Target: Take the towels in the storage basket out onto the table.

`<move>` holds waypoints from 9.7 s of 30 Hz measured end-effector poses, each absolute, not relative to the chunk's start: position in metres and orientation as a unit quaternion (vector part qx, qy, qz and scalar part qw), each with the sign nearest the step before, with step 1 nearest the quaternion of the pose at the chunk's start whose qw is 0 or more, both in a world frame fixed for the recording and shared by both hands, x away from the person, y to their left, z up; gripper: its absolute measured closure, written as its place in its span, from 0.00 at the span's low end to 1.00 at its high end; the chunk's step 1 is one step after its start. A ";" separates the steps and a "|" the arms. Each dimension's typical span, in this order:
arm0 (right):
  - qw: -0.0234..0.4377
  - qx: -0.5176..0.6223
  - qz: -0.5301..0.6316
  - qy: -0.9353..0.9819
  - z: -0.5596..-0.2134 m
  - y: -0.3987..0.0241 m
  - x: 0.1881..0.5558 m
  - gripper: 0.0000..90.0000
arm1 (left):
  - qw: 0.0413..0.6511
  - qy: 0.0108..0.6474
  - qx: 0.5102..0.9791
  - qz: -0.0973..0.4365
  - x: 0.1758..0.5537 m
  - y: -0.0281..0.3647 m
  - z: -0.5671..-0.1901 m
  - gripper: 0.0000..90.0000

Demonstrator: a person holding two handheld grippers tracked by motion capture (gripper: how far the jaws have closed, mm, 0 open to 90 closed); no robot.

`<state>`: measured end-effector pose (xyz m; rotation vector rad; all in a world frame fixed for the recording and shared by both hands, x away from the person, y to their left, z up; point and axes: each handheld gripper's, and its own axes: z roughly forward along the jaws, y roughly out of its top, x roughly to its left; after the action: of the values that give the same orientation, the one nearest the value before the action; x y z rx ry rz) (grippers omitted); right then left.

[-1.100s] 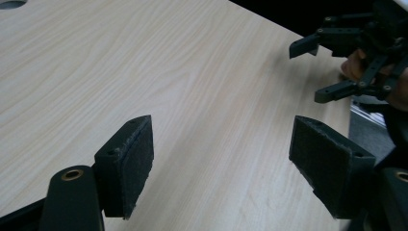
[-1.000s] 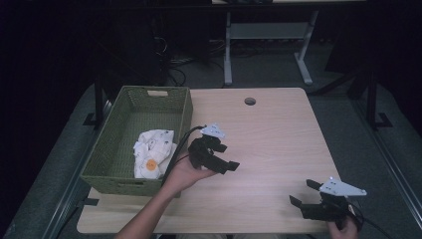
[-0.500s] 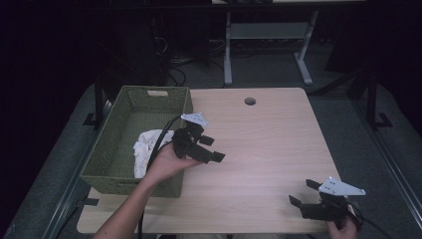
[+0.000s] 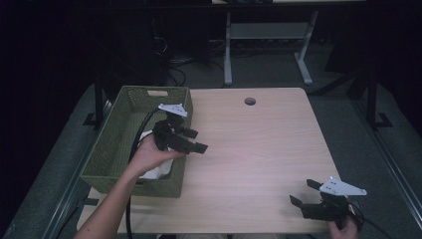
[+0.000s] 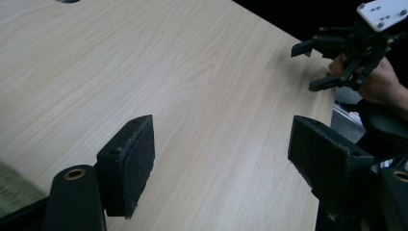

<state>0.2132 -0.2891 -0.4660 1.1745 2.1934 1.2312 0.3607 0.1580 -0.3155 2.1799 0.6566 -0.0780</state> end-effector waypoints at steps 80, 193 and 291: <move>0.176 0.409 0.438 0.781 -0.466 -0.289 0.213 0.15 | 0.032 0.500 0.865 0.030 0.415 0.242 -0.426 0.40; 0.182 0.428 0.443 0.767 -0.467 -0.292 0.215 0.15 | 0.496 0.473 0.726 -0.060 0.377 0.290 -0.317 0.75; 0.184 0.418 0.458 0.763 -0.463 -0.293 0.214 0.15 | 0.463 0.351 0.804 -0.128 0.405 0.084 -0.314 0.76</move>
<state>0.2141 -0.2932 -0.4629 1.1786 2.1497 1.2907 0.4047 0.0836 -0.3139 1.9758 0.8623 -0.3137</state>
